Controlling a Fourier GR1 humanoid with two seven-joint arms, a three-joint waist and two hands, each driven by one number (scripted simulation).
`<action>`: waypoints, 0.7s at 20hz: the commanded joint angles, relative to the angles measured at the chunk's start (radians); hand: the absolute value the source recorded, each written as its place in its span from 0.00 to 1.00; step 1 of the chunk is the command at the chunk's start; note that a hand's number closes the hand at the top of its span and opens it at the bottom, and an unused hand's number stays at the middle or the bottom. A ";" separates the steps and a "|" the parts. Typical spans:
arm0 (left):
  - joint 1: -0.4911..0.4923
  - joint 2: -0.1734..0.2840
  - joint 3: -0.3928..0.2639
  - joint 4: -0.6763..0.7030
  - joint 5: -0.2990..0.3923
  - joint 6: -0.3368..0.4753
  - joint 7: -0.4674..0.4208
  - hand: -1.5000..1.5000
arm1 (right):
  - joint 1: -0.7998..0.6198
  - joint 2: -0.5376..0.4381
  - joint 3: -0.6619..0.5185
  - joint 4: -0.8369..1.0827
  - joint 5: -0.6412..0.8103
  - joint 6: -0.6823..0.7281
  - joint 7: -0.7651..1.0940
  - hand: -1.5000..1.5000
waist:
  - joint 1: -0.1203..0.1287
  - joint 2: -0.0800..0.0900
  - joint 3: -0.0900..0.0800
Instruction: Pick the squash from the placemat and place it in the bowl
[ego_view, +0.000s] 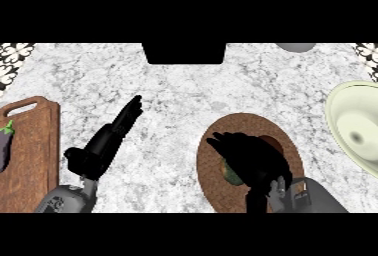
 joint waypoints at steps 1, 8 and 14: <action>-0.035 -0.051 0.007 0.038 -0.044 0.013 0.010 0.50 | 0.040 -0.022 -0.006 -0.010 0.119 -0.037 -0.065 0.00 | -0.001 0.001 0.000; 0.031 -0.016 0.079 0.036 -0.016 -0.095 -0.062 0.50 | 0.121 -0.054 0.007 0.032 0.291 -0.120 -0.188 0.00 | -0.001 0.001 0.000; 0.023 -0.051 0.092 -0.032 -0.055 -0.094 0.037 0.50 | 0.060 0.106 -0.021 0.163 0.356 -0.083 -0.148 0.00 | 0.004 0.001 0.000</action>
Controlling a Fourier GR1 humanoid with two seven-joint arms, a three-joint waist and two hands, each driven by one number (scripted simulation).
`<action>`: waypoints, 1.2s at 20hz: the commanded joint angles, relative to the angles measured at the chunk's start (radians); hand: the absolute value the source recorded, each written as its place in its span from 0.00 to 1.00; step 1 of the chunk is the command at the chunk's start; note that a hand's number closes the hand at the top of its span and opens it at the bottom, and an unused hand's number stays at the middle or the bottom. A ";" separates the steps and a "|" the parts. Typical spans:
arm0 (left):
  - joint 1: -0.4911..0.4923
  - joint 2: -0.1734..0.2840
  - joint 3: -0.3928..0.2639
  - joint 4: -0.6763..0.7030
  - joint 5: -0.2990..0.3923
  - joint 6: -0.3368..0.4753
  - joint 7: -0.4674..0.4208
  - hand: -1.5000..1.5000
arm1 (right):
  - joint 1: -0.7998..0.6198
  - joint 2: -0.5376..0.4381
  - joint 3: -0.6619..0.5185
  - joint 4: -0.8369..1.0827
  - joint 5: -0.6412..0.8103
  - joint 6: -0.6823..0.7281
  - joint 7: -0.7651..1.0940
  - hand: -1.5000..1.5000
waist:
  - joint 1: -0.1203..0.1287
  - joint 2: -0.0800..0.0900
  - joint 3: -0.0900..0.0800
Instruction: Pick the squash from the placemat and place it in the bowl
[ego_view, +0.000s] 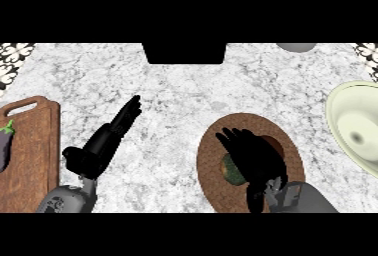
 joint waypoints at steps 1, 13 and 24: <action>-0.034 -0.020 0.017 -0.069 -0.004 -0.009 0.114 0.50 | 0.020 0.000 -0.041 0.035 0.029 0.014 -0.066 0.00 | 0.000 0.000 0.000; 0.042 -0.055 0.051 -0.036 -0.045 -0.070 0.023 0.50 | 0.048 0.081 -0.077 0.257 0.144 -0.165 -0.311 1.00 | 0.003 0.001 0.000; -0.053 -0.091 0.109 -0.006 -0.051 -0.093 0.083 0.50 | 0.016 0.111 -0.150 0.283 0.253 -0.236 -0.384 1.00 | -0.003 0.000 0.000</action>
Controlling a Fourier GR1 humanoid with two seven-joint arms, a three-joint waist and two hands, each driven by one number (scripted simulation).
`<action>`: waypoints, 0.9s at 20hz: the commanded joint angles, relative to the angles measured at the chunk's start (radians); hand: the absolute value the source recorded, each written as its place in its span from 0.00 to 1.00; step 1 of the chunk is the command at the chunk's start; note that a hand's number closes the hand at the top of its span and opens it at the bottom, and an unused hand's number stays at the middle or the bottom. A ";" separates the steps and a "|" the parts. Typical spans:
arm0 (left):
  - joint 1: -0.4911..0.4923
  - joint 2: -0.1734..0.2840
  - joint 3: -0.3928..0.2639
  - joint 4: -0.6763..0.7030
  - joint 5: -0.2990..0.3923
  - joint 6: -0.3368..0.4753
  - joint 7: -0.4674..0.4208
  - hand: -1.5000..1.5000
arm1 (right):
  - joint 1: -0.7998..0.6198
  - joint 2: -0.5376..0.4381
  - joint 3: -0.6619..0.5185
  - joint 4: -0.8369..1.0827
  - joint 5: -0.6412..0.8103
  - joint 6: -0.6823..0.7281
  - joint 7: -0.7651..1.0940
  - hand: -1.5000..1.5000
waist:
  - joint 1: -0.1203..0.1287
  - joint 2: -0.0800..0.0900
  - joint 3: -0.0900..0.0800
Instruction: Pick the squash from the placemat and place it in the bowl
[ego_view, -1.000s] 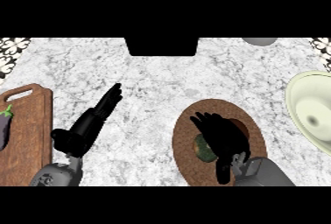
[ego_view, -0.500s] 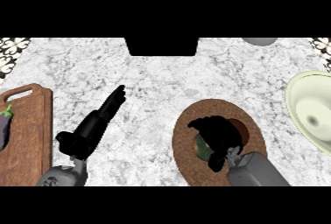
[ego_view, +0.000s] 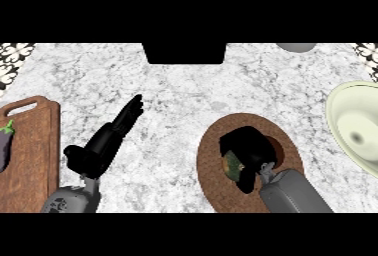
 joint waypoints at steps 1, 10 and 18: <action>-0.040 0.008 0.028 0.043 -0.016 -0.005 -0.010 0.50 | 0.033 0.031 -0.052 -0.052 0.013 0.022 0.117 1.00 | -0.007 0.000 0.000; 0.016 0.007 0.022 -0.047 0.002 -0.018 0.031 0.50 | 0.164 -0.056 -0.190 -0.139 0.088 -0.073 0.269 1.00 | -0.005 -0.002 0.000; 0.053 -0.017 -0.010 -0.045 -0.041 0.003 -0.020 0.50 | 0.062 -0.044 -0.242 -0.398 0.207 -0.162 0.428 1.00 | -0.007 -0.006 0.000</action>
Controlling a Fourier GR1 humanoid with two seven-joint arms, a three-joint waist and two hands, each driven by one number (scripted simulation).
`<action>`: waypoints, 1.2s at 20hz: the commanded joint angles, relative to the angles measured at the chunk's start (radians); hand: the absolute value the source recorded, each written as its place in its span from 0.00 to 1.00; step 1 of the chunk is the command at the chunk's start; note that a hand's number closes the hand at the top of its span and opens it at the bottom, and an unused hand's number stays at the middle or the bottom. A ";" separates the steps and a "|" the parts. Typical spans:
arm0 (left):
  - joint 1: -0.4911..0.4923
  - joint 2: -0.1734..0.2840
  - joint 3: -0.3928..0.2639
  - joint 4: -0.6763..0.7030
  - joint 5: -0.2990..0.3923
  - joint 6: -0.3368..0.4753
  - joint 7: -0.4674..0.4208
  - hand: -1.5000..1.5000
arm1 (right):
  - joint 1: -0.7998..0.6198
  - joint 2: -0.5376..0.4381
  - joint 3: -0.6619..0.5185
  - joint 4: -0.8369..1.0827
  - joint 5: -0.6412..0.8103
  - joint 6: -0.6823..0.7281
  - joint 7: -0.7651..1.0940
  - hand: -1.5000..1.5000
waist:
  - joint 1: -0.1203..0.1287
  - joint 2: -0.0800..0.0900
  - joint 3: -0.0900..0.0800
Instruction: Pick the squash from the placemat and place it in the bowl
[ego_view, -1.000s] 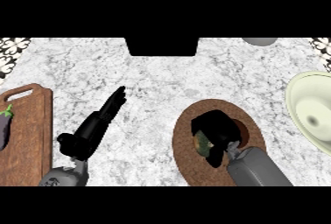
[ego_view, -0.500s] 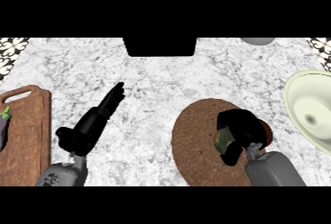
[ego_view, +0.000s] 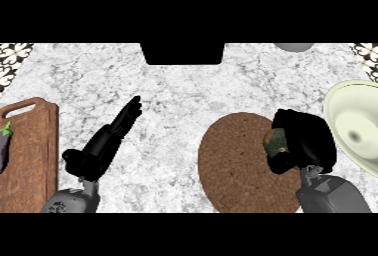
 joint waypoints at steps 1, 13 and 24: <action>0.033 0.009 0.007 0.003 0.008 -0.013 -0.013 0.50 | -0.052 -0.024 -0.084 -0.170 0.004 -0.036 0.035 1.00 | -0.005 -0.003 0.000; 0.042 -0.014 -0.012 -0.022 -0.035 -0.010 -0.024 0.50 | -0.062 -0.042 -0.376 -0.229 -0.134 -0.096 0.019 1.00 | 0.010 0.003 0.000; -0.010 -0.019 0.043 0.070 -0.014 -0.035 -0.059 0.50 | -0.116 -0.217 -0.530 0.205 -0.025 -0.413 -0.253 1.00 | 0.013 0.006 0.000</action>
